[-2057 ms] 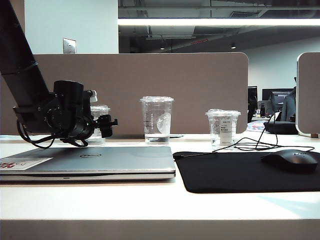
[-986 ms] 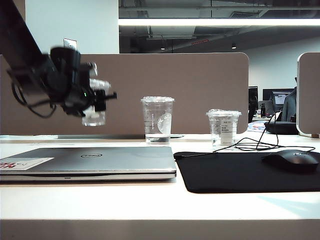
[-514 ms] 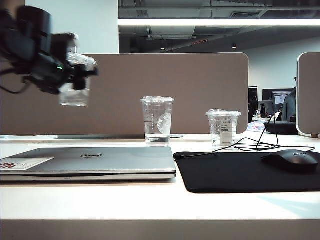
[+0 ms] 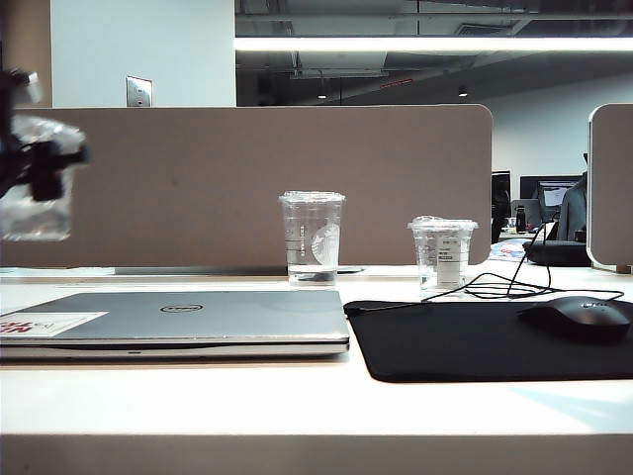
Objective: Pick up the coffee cup on the left and place it on the left side of the laptop.
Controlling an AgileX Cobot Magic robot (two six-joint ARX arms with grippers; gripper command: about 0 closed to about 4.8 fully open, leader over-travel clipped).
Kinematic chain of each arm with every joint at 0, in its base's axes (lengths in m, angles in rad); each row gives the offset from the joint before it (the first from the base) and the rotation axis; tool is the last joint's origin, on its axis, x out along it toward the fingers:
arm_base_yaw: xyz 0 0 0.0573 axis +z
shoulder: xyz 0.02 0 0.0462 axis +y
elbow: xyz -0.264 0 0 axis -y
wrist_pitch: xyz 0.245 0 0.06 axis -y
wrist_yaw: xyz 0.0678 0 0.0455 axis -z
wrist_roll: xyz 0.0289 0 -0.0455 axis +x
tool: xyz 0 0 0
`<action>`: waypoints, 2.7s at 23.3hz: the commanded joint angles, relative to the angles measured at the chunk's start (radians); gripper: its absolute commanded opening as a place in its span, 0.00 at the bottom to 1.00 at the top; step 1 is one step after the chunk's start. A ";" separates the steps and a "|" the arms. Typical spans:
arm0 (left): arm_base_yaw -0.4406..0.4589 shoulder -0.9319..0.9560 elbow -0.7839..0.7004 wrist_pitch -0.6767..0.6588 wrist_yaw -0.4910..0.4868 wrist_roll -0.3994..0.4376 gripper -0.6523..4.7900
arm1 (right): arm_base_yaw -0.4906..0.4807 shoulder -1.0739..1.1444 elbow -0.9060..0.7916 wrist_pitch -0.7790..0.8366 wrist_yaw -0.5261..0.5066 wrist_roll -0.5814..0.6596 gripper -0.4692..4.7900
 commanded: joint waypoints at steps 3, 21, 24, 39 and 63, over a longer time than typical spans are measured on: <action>0.032 -0.006 -0.104 0.163 0.024 -0.018 0.46 | 0.000 -0.003 0.007 0.021 -0.003 0.000 0.08; 0.114 0.020 -0.200 0.210 0.095 0.021 0.46 | 0.000 -0.002 0.007 0.021 -0.003 0.000 0.08; 0.114 0.062 -0.200 0.267 0.107 0.019 0.46 | 0.000 -0.002 0.007 0.018 -0.003 0.000 0.08; 0.114 0.245 -0.200 0.391 0.108 0.019 0.68 | 0.000 -0.002 0.007 0.017 -0.003 0.000 0.08; 0.114 -0.265 -0.282 -0.301 0.095 0.137 1.00 | 0.000 -0.003 0.007 0.030 -0.004 0.000 0.08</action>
